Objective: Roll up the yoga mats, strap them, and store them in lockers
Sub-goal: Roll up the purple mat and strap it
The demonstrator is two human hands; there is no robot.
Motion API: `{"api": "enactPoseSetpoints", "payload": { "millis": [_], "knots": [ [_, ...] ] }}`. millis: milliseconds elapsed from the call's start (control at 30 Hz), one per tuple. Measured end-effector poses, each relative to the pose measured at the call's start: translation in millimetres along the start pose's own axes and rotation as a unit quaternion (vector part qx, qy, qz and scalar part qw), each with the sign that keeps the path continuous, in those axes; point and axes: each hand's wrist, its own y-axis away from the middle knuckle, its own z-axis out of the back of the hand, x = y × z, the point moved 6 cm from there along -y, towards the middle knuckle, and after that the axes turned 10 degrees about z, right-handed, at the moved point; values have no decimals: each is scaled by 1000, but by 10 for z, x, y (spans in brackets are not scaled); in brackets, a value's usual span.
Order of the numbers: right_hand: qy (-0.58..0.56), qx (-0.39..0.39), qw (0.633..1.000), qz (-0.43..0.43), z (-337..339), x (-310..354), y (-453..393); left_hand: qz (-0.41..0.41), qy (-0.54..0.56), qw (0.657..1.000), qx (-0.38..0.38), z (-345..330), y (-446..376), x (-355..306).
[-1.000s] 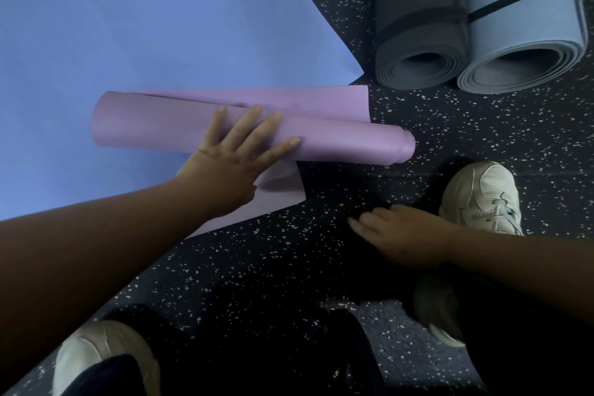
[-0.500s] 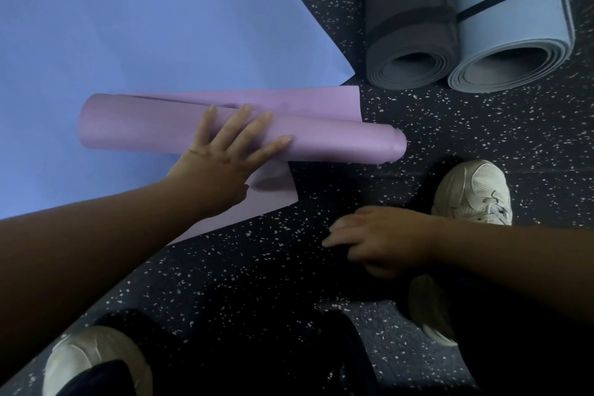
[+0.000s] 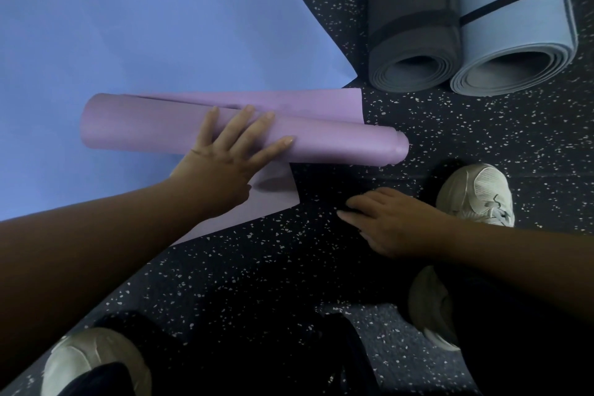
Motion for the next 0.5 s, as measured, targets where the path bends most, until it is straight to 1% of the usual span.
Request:
{"api": "enactPoseSetpoints", "payload": {
  "millis": [100, 233, 300, 400, 500],
  "knots": [
    [7, -62, 998, -23, 154, -110, 2, 15, -1, 1000, -4, 15, -31, -5],
    [19, -119, 988, -94, 334, -405, -1, 38, -18, 999, 15, 2, -148, -54],
    [12, -140, 981, -132, 392, -536, 15, 37, -33, 998, 29, 6, -239, -53],
    [25, -164, 972, -164, 467, -648, 12, 33, -57, 996, 57, -2, -368, 0],
    [30, -160, 964, -209, 539, -766, 0, 37, -89, 992, 83, -37, -464, 62]
  ]
}}
